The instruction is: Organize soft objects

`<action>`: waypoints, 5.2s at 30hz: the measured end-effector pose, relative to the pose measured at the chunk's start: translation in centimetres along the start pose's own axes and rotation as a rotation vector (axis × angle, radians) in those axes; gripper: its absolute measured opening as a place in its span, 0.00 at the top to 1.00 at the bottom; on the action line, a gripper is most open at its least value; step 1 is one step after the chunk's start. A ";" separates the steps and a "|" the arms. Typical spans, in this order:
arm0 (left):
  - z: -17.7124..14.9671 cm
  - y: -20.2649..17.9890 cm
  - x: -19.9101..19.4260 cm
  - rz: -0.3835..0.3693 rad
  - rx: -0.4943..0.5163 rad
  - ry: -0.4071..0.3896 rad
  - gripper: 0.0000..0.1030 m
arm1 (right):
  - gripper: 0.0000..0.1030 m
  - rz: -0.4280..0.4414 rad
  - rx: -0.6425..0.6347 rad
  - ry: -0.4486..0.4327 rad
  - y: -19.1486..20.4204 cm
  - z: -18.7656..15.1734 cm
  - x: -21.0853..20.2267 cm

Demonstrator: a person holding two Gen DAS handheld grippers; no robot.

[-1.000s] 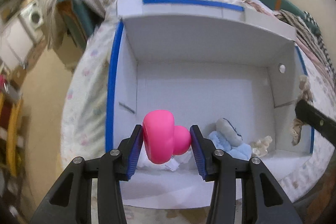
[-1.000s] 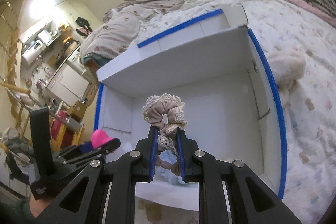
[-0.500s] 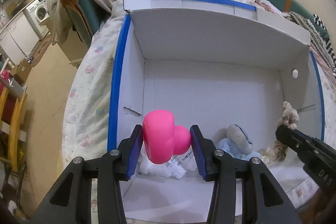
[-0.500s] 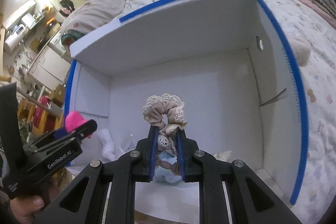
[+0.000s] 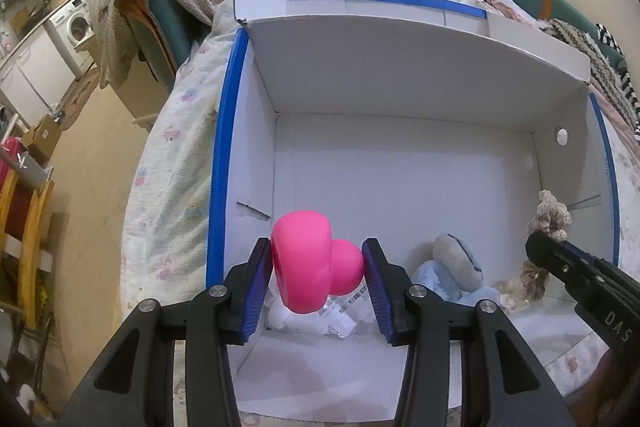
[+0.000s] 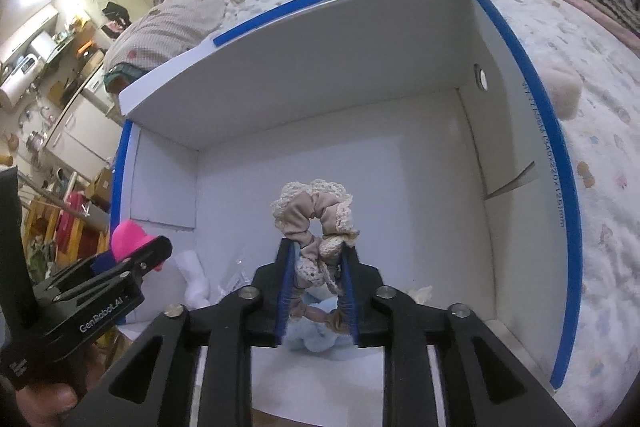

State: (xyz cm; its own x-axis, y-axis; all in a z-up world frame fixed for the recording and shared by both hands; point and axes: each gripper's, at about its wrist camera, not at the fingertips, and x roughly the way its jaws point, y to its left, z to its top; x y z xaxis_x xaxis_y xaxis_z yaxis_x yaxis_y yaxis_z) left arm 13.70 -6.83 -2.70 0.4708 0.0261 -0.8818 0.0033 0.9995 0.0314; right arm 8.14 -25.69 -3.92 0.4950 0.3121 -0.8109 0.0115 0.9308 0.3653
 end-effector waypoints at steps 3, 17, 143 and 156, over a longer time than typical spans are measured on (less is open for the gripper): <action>0.0 0.1 -0.1 -0.007 -0.004 0.000 0.59 | 0.40 0.007 0.019 -0.012 -0.3 0.1 -0.2; -0.1 0.2 -0.8 -0.003 -0.002 -0.017 0.39 | 0.00 0.008 -0.007 -0.122 0.7 0.6 -1.8; -11.5 2.7 0.8 -0.059 -0.081 0.270 0.90 | 0.83 -0.229 -0.211 0.253 4.8 -9.6 10.9; -11.7 4.3 0.0 -0.127 -0.156 0.241 0.90 | 0.88 -0.072 -0.117 0.206 4.0 -11.1 6.9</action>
State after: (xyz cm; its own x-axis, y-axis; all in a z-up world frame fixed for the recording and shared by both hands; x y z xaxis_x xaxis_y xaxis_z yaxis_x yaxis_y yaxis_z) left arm 3.38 -2.35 -8.08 0.2523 -0.1143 -0.9609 -0.0958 0.9852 -0.1423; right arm 1.93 -17.66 -13.14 0.3092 0.2651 -0.9133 -0.0661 0.9640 0.2575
